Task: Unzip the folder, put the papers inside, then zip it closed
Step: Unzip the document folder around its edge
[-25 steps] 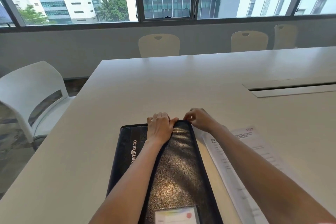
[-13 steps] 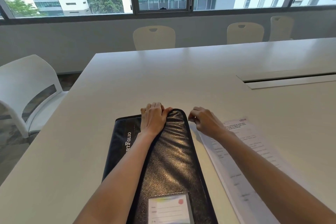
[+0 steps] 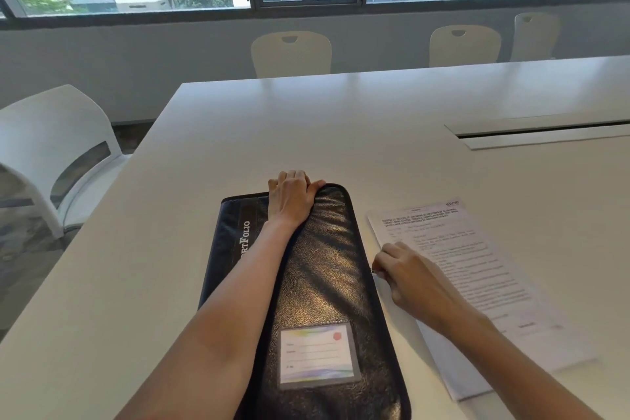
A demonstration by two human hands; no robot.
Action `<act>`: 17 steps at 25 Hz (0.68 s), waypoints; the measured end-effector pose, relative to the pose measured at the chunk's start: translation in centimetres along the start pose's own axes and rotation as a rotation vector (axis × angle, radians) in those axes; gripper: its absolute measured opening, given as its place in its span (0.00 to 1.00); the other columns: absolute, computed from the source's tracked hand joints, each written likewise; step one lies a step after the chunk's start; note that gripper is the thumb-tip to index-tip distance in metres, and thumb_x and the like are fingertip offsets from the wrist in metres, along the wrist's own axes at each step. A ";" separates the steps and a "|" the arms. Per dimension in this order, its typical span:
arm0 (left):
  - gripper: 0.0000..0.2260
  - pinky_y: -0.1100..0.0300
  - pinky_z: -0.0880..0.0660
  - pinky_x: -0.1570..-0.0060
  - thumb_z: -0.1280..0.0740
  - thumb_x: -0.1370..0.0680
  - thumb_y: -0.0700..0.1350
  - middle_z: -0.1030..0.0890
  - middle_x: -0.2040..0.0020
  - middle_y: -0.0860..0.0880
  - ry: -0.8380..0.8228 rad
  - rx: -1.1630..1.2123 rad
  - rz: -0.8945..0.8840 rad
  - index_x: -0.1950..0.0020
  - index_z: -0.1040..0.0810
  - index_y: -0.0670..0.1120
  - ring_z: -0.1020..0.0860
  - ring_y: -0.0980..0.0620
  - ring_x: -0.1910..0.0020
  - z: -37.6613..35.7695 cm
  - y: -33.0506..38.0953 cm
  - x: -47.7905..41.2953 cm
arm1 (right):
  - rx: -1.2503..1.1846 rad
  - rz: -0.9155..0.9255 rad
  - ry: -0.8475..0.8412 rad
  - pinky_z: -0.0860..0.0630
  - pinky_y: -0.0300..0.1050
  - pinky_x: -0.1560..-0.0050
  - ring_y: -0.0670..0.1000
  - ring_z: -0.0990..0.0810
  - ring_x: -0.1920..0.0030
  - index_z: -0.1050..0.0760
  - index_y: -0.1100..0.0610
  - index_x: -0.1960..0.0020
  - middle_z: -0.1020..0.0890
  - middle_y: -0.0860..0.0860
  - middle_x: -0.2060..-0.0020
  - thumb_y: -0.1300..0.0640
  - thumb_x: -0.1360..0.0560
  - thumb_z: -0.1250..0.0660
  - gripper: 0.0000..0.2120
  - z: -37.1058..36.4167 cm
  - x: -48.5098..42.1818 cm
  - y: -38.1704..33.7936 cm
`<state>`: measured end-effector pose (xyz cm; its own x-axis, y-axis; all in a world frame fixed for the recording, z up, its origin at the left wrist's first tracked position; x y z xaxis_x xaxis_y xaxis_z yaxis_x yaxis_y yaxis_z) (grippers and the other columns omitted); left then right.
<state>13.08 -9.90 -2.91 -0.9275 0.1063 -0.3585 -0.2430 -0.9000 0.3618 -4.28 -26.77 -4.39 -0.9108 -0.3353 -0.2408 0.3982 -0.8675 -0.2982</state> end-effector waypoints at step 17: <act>0.11 0.47 0.41 0.34 0.36 0.22 0.50 0.26 0.42 0.47 -0.292 0.078 -0.443 0.57 0.19 0.44 0.34 0.46 0.39 -1.4 11.1 11.1 | -0.013 -0.045 0.091 0.27 0.44 0.61 0.50 0.27 0.57 0.23 0.61 0.49 0.21 0.54 0.58 0.60 0.24 0.35 0.06 1.5 1.4 -1.1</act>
<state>0.46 -19.36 -4.12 -0.7688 0.5923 -0.2411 -0.6394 -0.7092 0.2969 -6.20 -26.84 -3.06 -0.9143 -0.2608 -0.3100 0.3592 -0.8757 -0.3226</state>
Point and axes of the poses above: each hand's wrist, its own x-axis away from the middle knuckle, its own z-axis out of the back of the hand, y = z × x, the point moved 9 cm from there along -x, towards the middle knuckle
